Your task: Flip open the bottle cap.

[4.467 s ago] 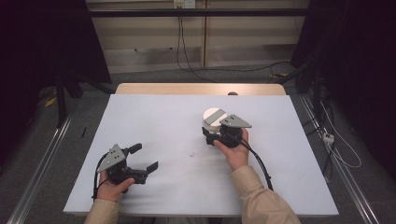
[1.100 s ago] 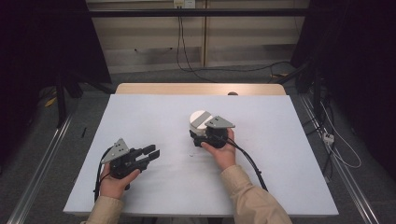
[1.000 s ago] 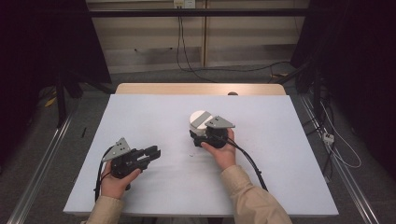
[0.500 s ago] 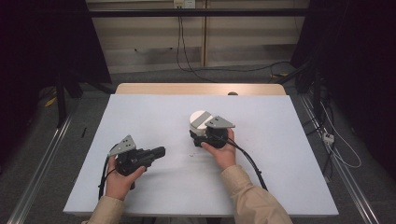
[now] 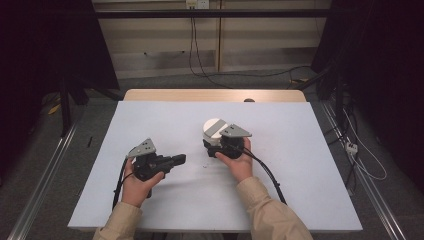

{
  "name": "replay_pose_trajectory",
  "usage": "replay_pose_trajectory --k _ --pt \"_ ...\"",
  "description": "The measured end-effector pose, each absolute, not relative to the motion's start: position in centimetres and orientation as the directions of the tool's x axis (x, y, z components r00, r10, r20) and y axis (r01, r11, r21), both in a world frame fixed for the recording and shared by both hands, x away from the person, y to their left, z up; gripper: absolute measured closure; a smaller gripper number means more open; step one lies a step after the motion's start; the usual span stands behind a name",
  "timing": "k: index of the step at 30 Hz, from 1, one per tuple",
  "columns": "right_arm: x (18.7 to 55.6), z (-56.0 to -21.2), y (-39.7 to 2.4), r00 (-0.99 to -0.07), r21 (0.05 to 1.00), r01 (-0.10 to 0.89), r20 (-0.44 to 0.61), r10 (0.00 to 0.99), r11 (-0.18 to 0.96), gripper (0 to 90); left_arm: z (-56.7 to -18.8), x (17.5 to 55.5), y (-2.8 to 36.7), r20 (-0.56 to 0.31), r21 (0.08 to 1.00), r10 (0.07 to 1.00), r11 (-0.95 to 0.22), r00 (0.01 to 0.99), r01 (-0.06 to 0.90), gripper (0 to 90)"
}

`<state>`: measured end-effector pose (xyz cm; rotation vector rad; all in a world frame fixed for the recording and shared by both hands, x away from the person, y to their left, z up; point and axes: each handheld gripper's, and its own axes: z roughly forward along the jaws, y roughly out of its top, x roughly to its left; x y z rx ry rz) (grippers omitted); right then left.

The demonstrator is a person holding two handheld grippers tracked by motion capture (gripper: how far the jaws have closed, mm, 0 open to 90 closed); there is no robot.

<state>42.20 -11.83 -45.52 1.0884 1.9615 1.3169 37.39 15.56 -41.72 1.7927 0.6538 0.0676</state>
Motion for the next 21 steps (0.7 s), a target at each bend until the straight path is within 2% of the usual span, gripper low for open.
replay_pose_trajectory --k 10,21 --pt "42.2 -45.6 -11.8 -0.534 0.925 0.325 0.007 0.845 0.198 18.7 -41.4 38.3 14.0 -0.313 0.888 0.449 -0.174 0.837 0.426 90.0" --pt "42.2 -45.6 -11.8 -0.534 0.925 0.324 0.006 0.845 0.198 18.7 -41.0 39.0 12.2 -0.295 0.881 0.459 -0.208 0.838 0.424 90.0"
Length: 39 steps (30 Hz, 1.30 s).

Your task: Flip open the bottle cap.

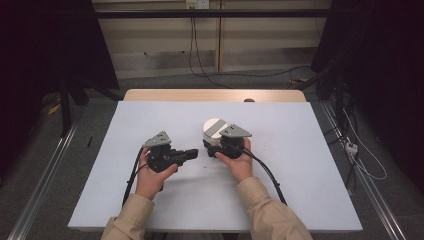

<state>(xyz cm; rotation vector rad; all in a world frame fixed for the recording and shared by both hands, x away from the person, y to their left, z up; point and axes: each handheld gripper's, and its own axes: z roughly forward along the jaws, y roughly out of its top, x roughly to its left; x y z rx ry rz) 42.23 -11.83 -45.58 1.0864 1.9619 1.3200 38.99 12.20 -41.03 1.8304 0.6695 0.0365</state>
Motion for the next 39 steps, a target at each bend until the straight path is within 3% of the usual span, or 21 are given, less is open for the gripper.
replay_pose_trajectory --k 22,39 --pt "42.2 -45.6 -11.8 -0.534 0.923 0.328 0.006 0.846 0.200 18.8 -40.3 41.0 9.9 -0.216 0.883 0.520 -0.258 0.826 0.393 90.0" --pt "42.2 -45.6 -11.8 -0.534 0.923 0.328 0.007 0.845 0.200 18.8 -40.6 42.0 9.0 -0.208 0.866 0.544 -0.284 0.813 0.412 90.0"
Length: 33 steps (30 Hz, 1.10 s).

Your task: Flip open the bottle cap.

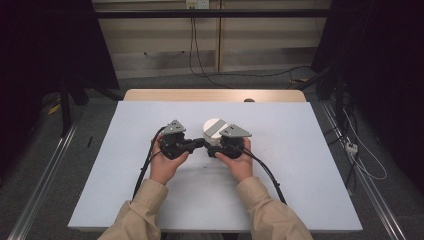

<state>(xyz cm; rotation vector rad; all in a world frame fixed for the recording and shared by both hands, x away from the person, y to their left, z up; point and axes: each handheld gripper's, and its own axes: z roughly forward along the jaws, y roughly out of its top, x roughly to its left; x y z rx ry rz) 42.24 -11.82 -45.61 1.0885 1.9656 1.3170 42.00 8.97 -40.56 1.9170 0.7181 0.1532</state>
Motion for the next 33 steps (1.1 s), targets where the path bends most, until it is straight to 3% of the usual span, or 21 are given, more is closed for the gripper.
replay_pose_trajectory --k 33 --pt "42.2 -45.7 -11.8 -0.533 0.923 0.328 0.006 0.846 0.200 18.8 -39.3 42.1 7.9 -0.184 0.880 0.544 -0.280 0.818 0.384 90.0"
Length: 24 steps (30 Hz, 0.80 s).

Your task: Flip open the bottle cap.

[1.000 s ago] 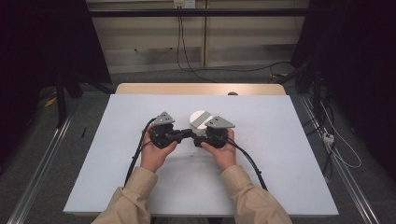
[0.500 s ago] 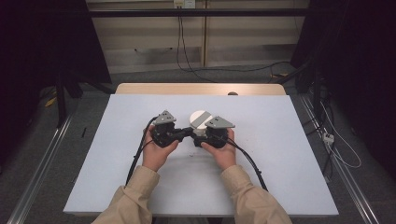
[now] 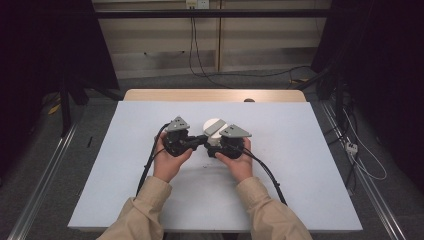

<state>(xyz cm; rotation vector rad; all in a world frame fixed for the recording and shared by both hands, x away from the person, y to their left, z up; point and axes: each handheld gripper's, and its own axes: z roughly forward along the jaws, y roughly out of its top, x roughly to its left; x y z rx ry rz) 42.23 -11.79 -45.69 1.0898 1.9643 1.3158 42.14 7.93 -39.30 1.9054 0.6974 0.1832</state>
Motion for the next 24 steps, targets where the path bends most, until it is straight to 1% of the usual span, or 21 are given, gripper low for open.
replay_pose_trajectory --k 24 --pt "42.2 -45.7 -11.8 -0.533 0.923 0.328 0.004 0.846 0.202 18.8 -37.5 43.3 7.3 -0.188 0.878 0.556 -0.275 0.809 0.393 90.0"
